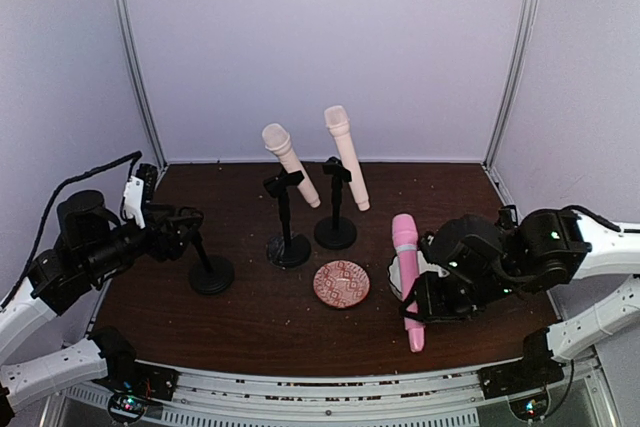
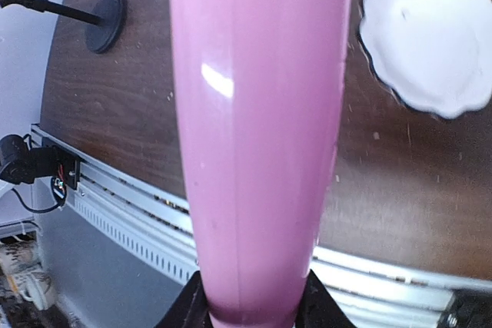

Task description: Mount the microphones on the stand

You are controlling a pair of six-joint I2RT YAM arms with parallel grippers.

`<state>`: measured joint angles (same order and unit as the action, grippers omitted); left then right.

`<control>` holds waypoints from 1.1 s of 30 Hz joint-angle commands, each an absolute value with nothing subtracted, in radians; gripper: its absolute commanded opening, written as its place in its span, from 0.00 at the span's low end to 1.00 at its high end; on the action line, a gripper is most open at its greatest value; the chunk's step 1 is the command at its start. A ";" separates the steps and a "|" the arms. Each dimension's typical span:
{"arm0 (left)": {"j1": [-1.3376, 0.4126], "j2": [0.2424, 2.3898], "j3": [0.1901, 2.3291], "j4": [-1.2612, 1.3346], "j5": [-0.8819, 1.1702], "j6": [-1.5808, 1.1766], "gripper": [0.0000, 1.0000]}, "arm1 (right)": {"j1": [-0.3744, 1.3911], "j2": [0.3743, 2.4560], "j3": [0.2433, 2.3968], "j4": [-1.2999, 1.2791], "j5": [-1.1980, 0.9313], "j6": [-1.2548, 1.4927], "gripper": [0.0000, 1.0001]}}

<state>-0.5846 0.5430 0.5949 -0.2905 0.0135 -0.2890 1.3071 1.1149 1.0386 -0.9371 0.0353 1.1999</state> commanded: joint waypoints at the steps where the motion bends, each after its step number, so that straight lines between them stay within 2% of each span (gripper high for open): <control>1: -0.590 0.554 0.610 -0.103 0.228 -0.311 0.80 | 1.288 1.182 1.097 -0.657 0.263 0.778 0.17; 7: -0.605 0.544 0.649 -0.083 0.314 -0.333 0.82 | 1.273 1.216 1.093 -0.220 0.221 0.471 0.19; 12: -0.628 0.583 0.646 0.009 0.382 -0.402 0.82 | 1.271 1.269 1.102 -0.044 0.117 0.263 0.20; 18: -0.770 0.702 0.681 0.110 0.345 -0.387 0.82 | 1.272 1.343 1.146 0.002 -0.033 0.161 0.19; 23: -0.835 0.808 0.730 0.233 0.438 -0.392 0.82 | 1.272 1.421 1.203 -0.044 -0.117 0.128 0.18; 29: -0.842 0.881 0.790 0.279 0.472 -0.403 0.82 | 1.275 1.458 1.215 -0.039 -0.247 0.112 0.18; 33: -0.843 0.915 0.842 0.268 0.541 -0.381 0.76 | 1.275 1.473 1.224 -0.057 -0.314 0.095 0.18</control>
